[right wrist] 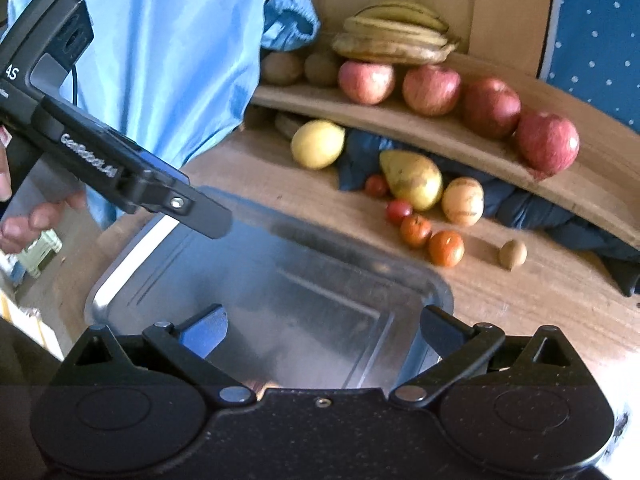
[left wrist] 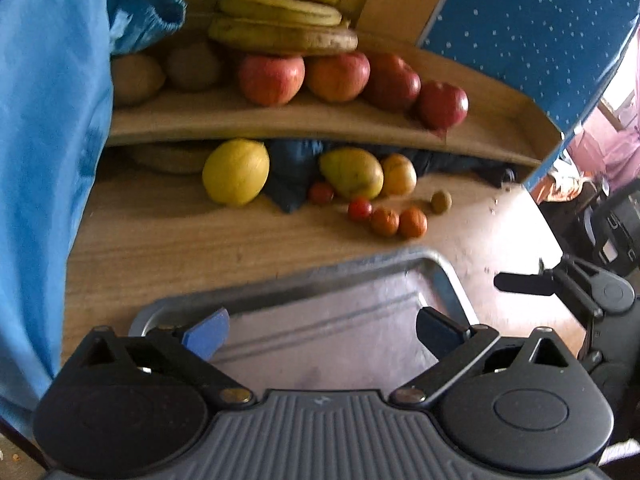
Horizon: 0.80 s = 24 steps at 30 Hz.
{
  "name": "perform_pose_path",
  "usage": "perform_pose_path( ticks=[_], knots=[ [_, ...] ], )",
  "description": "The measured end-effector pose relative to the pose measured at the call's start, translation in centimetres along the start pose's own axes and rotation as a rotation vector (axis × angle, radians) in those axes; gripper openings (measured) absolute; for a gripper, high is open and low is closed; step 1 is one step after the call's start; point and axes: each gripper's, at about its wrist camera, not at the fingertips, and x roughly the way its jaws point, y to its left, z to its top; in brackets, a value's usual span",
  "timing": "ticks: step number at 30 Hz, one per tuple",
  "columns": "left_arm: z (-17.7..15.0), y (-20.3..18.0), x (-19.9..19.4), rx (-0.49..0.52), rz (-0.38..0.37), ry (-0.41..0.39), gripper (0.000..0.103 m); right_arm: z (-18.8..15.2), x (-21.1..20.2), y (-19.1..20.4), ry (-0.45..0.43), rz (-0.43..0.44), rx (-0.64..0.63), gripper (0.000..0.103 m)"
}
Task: Organize fruits
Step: 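Open both grippers to release the fruits in the tray and withdraw, then move both grippers back toward the tangerines on the table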
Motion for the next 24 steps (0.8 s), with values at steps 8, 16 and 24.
perform_pose_path(
  ticks=[8, 16, 24],
  knots=[
    [2.5, -0.5, 2.2, -0.068, -0.013, -0.041, 0.102, 1.1, 0.8, -1.2, -0.03, -0.09, 0.035, 0.102],
    [4.2, -1.9, 4.6, -0.095, -0.045, -0.026, 0.102, 1.8, 1.8, -4.0, -0.028, -0.182, 0.076, 0.102],
    [5.3, -2.4, 6.0, -0.126, -0.069, -0.012, 0.102, 2.1, 2.3, -5.6, -0.029, -0.206, 0.083, 0.102]
  ],
)
